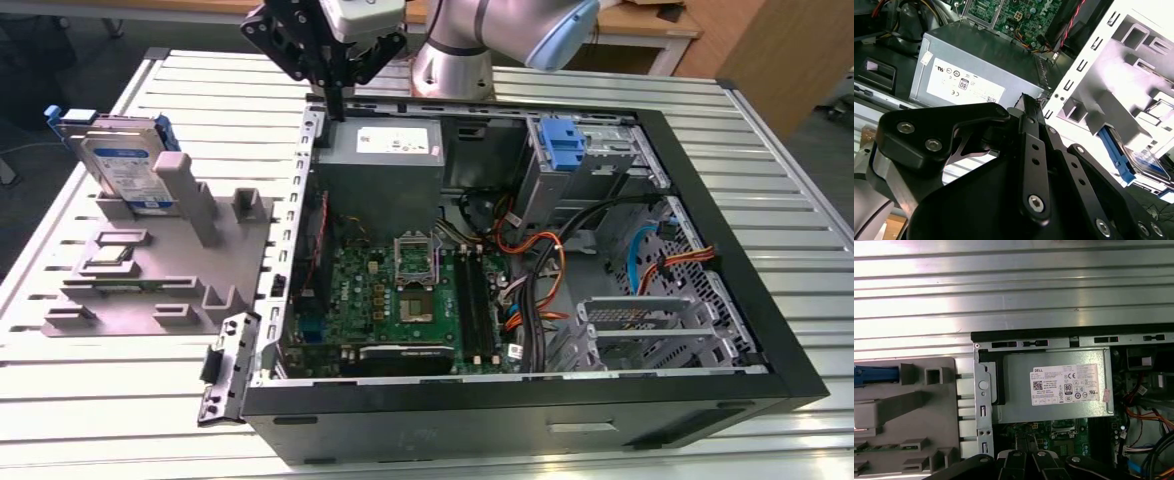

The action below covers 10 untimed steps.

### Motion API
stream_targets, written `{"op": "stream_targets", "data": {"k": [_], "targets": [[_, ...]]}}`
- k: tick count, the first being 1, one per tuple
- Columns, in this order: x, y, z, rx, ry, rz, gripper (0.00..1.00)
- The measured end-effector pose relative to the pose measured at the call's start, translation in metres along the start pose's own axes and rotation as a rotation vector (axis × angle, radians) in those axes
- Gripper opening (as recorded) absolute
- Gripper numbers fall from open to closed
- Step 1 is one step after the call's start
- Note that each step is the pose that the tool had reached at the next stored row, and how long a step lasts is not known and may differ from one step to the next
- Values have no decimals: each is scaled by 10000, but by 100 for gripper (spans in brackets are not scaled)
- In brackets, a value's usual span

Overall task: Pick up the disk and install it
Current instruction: 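Reach for the disk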

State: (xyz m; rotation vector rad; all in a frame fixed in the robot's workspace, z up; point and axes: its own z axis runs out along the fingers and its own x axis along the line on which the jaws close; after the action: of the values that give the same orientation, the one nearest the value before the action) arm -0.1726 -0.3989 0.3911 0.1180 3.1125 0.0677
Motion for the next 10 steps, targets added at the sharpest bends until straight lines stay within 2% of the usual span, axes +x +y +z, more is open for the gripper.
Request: {"op": "stream_targets", "data": {"k": [10], "targets": [[28, -2, 1, 1, 0, 0, 10]]}}
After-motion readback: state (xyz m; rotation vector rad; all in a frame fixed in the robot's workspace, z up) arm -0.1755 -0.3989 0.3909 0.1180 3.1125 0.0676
